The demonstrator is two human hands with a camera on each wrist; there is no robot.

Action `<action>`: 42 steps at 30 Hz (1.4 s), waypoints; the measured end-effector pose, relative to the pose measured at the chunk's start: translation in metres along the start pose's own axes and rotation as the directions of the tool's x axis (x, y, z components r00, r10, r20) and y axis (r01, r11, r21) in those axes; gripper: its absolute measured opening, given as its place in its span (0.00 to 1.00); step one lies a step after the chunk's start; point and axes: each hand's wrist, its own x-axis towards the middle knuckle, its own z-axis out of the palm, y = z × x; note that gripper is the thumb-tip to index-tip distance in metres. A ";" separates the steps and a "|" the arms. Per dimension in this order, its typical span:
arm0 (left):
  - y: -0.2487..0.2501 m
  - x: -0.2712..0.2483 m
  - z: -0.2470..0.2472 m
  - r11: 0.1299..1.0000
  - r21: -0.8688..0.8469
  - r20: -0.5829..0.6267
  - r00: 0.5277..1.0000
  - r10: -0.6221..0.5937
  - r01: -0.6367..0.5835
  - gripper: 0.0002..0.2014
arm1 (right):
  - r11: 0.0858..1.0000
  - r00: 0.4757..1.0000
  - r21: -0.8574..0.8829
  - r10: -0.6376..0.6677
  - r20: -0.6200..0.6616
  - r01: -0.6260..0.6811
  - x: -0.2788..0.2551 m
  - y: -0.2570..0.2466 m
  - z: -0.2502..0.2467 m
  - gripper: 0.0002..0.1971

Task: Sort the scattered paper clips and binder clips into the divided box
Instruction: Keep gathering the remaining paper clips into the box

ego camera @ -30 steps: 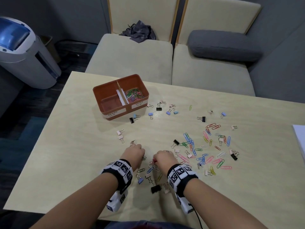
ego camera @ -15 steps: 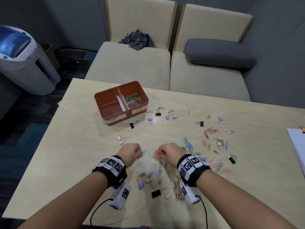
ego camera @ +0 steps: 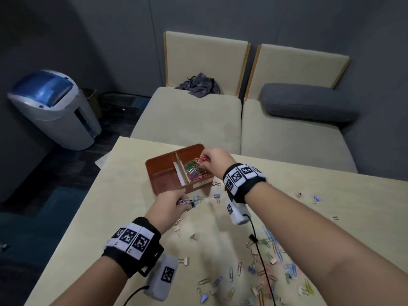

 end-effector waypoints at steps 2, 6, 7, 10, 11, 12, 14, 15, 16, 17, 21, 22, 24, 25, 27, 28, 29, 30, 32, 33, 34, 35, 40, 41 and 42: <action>0.002 0.007 -0.002 0.999 0.015 -0.010 1.000 -0.030 0.030 0.14 | 1.000 1.000 -0.005 0.028 0.012 -0.028 0.017 0.005 0.013 0.10; 0.008 0.030 -0.008 0.998 -0.025 -0.012 0.998 -0.056 0.056 0.07 | 0.992 0.996 0.082 0.090 0.005 -0.090 0.030 0.024 0.025 0.16; 0.011 0.039 -0.009 0.998 -0.008 -0.017 0.998 -0.055 0.055 0.06 | 0.990 0.996 0.112 0.087 -0.023 -0.084 0.029 0.028 0.024 0.16; 0.019 0.070 -0.011 0.993 0.107 -0.086 0.996 -0.035 0.044 0.05 | 0.982 0.993 0.181 0.070 -0.092 -0.053 0.020 0.040 0.018 0.12; 0.023 0.082 -0.010 0.986 0.160 -0.124 0.992 -0.027 0.046 0.05 | 0.981 0.992 0.192 0.058 -0.110 -0.036 0.015 0.043 0.017 0.11; 0.025 0.092 -0.009 0.976 0.213 -0.154 0.988 -0.021 0.054 0.05 | 0.980 0.991 0.198 0.043 -0.125 -0.018 0.007 0.046 0.015 0.09; 0.029 0.111 -0.004 0.943 0.323 -0.157 0.987 -0.031 0.081 0.07 | 0.977 0.991 0.215 0.022 -0.132 0.007 -0.012 0.054 0.015 0.07; 0.029 0.118 0.000 0.921 0.378 -0.129 0.991 -0.049 0.094 0.09 | 0.975 0.992 0.223 0.017 -0.125 0.011 -0.023 0.059 0.018 0.06; 0.028 0.123 0.004 0.901 0.422 -0.092 0.993 -0.070 0.102 0.12 | 0.974 0.994 0.227 0.017 -0.110 0.009 -0.035 0.064 0.021 0.06; 0.027 0.126 0.007 0.886 0.452 -0.061 0.994 -0.086 0.104 0.14 | 0.974 0.996 0.226 0.020 -0.090 0.001 -0.047 0.069 0.025 0.06; 0.022 0.120 0.014 0.903 0.423 -0.098 0.994 -0.038 0.076 0.22 | 0.979 0.998 0.198 0.051 0.033 -0.057 -0.095 0.084 0.041 0.08; 0.023 0.114 0.015 0.916 0.397 -0.130 0.991 -0.005 0.057 0.21 | 0.978 0.996 0.195 0.062 0.064 -0.074 -0.107 0.087 0.045 0.08; 0.024 0.096 0.017 0.939 0.344 -0.190 0.979 0.069 0.000 0.18 | 0.975 0.989 0.194 0.090 0.116 -0.111 -0.133 0.091 0.056 0.09; 0.024 0.085 0.019 0.949 0.312 -0.205 0.973 0.107 -0.039 0.17 | 0.974 0.985 0.187 0.103 0.138 -0.128 -0.146 0.093 0.062 0.09; 0.018 0.061 0.026 0.963 0.233 -0.186 0.966 0.180 -0.135 0.15 | 0.976 0.975 0.156 0.122 0.185 -0.152 -0.170 0.096 0.076 0.10; 0.013 0.049 0.033 0.963 0.196 -0.157 0.963 0.219 -0.187 0.15 | 0.979 0.970 0.135 0.121 0.210 -0.151 -0.182 0.097 0.084 0.11; 0.008 0.036 0.040 0.958 0.168 -0.118 0.960 0.255 -0.233 0.14 | 0.985 0.965 0.106 0.111 0.237 -0.140 -0.192 0.097 0.091 0.12; 0.002 0.023 0.047 0.952 0.152 -0.064 0.958 0.278 -0.266 0.13 | 0.991 0.960 0.067 0.096 0.265 -0.118 -0.200 0.097 0.098 0.13; -0.006 -0.003 0.065 0.948 0.155 0.079 0.960 0.270 -0.279 0.12 | 0.997 0.952 -0.007 0.071 0.299 -0.072 -0.214 0.096 0.112 0.14; -0.010 -0.015 0.074 0.946 0.178 0.151 0.957 0.248 -0.273 0.12 | 0.998 0.952 -0.030 0.062 0.299 -0.056 -0.219 0.095 0.117 0.14; -0.014 -0.025 0.083 0.942 0.203 0.209 0.951 0.226 -0.269 0.12 | 0.998 0.955 -0.046 0.060 0.291 -0.049 -0.223 0.095 0.122 0.15; -0.019 -0.035 0.093 0.939 0.217 0.260 0.943 0.206 -0.265 0.12 | 0.997 0.958 -0.061 0.061 0.280 -0.045 -0.226 0.095 0.126 0.15; -0.039 -0.064 0.133 0.958 0.230 0.403 0.913 0.066 -0.171 0.12 | 0.985 0.957 -0.172 0.077 0.279 -0.029 -0.227 0.101 0.137 0.14; -0.042 -0.066 0.140 0.958 0.244 0.406 0.913 0.041 -0.152 0.13 | 0.981 0.953 -0.194 0.077 0.294 -0.020 -0.226 0.103 0.137 0.14; -0.045 -0.069 0.146 0.957 0.256 0.405 0.914 0.021 -0.136 0.13 | 0.977 0.948 -0.211 0.078 0.308 -0.012 -0.226 0.105 0.138 0.14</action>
